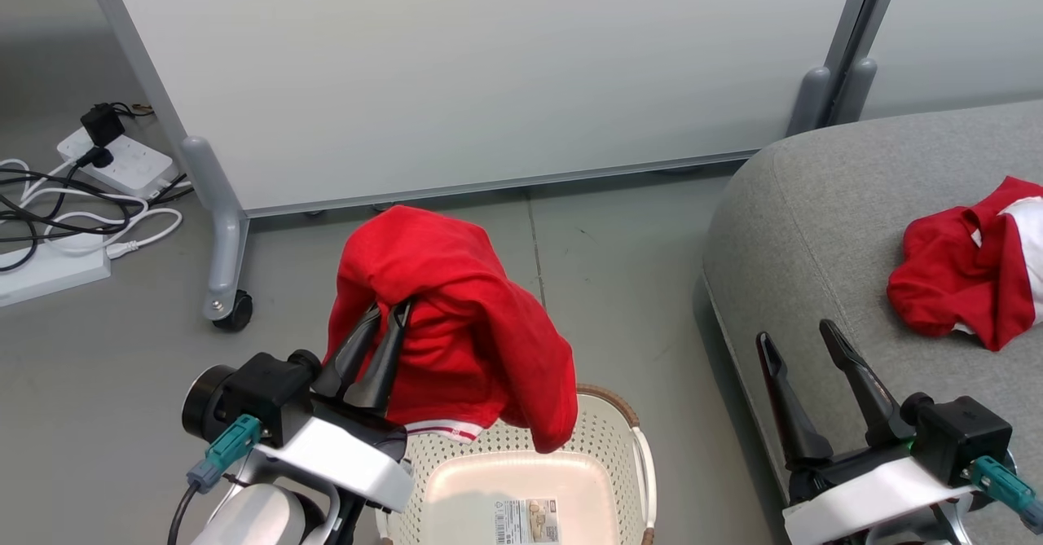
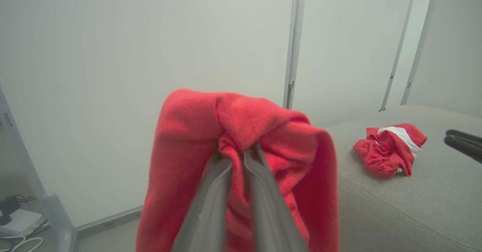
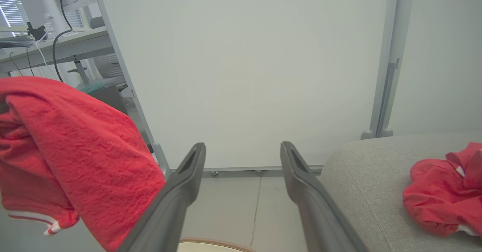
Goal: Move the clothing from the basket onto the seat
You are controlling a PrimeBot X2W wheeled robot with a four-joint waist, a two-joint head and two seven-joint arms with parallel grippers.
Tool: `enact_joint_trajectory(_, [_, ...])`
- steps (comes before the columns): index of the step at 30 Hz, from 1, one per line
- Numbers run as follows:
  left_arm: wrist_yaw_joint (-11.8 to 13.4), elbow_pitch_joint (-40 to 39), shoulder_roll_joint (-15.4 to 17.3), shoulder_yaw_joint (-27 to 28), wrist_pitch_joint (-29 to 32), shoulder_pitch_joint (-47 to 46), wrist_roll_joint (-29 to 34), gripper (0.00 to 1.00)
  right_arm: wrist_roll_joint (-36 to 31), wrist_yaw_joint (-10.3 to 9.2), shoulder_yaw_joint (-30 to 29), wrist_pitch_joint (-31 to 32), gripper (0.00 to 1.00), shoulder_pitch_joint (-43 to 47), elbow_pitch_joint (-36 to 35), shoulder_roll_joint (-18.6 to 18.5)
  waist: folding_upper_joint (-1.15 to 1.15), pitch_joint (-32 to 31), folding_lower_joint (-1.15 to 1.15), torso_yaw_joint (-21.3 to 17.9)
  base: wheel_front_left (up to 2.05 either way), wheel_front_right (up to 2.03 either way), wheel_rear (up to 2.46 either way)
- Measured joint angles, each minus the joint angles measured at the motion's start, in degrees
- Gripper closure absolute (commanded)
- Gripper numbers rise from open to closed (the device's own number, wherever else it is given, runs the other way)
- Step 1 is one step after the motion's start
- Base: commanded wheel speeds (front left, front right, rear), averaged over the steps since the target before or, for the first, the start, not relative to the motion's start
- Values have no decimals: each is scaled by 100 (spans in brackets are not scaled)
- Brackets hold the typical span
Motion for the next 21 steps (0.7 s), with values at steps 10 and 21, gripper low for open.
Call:
enact_joint_trajectory(10, [59,-49,23,7,-3,40,-34,100,-2,0,-44,53,0,59,-100,0,0,-8,0,8,0,0,0])
enact_joint_trajectory(21, [59,-65,75,-20,-10,38,-35,100,1,0,-98,47,0,62,-133,0,0,48,0,28,0,0,0])
